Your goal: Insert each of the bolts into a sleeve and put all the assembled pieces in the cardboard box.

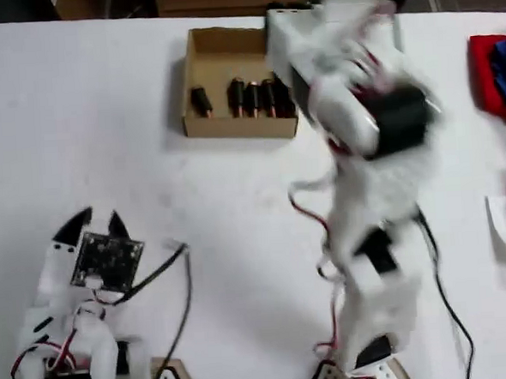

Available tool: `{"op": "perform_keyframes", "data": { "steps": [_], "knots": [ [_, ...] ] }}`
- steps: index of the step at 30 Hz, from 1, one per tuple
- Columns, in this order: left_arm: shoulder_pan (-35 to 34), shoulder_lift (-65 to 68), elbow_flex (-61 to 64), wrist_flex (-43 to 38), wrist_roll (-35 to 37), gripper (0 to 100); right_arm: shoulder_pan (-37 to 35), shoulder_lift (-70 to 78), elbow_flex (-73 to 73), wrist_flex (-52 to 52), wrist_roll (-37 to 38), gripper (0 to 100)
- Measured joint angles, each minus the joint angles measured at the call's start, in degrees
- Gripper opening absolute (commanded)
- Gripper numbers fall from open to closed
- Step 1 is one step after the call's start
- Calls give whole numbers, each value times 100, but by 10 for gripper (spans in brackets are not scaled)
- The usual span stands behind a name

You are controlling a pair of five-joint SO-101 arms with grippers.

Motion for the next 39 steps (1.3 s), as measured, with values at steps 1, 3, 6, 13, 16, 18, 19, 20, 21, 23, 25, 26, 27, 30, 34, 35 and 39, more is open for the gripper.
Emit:
{"op": "perform_keyframes", "data": {
  "steps": [1, 3, 6, 13, 16, 18, 19, 20, 21, 23, 25, 26, 27, 30, 34, 35, 39],
  "knots": [
    [18, -35, 18, 132, -9, 128, 0, -484, 352, 0, 0, 40],
    [-9, -79, 176, 360, 26, 128, 0, -1521, 1240, 0, 0, 40],
    [9, -88, 580, 466, 554, 128, 0, -3182, 3077, 0, 0, 44],
    [237, -88, 1705, 352, 2690, 128, -9, -7130, 8677, -18, 0, 46],
    [396, -88, 2295, 316, 2892, 127, 158, -8598, 11051, -334, 0, 46],
    [369, -88, 2514, 246, 2945, 127, 431, -9591, 12369, -818, 0, 46],
    [369, -88, 2523, 220, 2954, 127, 615, -10066, 12914, -1090, 53, 46],
    [369, -88, 2523, 211, 2971, 127, 774, -10514, 13433, -1389, 185, 46],
    [369, -88, 2558, 176, 2980, 128, 923, -10989, 13934, -1670, 396, 46],
    [404, -88, 2576, 158, 2980, 128, 1196, -11367, 14848, -2119, 985, 46],
    [651, -88, 2716, 62, 2980, 128, 1495, -11262, 15692, -2409, 1582, 46],
    [765, -88, 2831, -26, 2980, 128, 1591, -11262, 16053, -2514, 1723, 46],
    [879, -88, 2989, -123, 2980, 128, 1644, -11297, 16352, -2602, 1758, 46],
    [1160, -88, 3411, -545, 2989, 127, 1723, -11270, 16958, -2734, 1582, 46],
    [1371, -97, 3429, -633, 2980, 125, 1714, -11279, 17679, -2760, 1240, 41],
    [1433, -97, 3429, -571, 2989, 125, 1723, -11288, 17916, -2760, 1204, 41],
    [1582, -97, 3437, -334, 2980, 124, 1767, -11253, 18127, -2822, 1152, 41]
  ]
}}
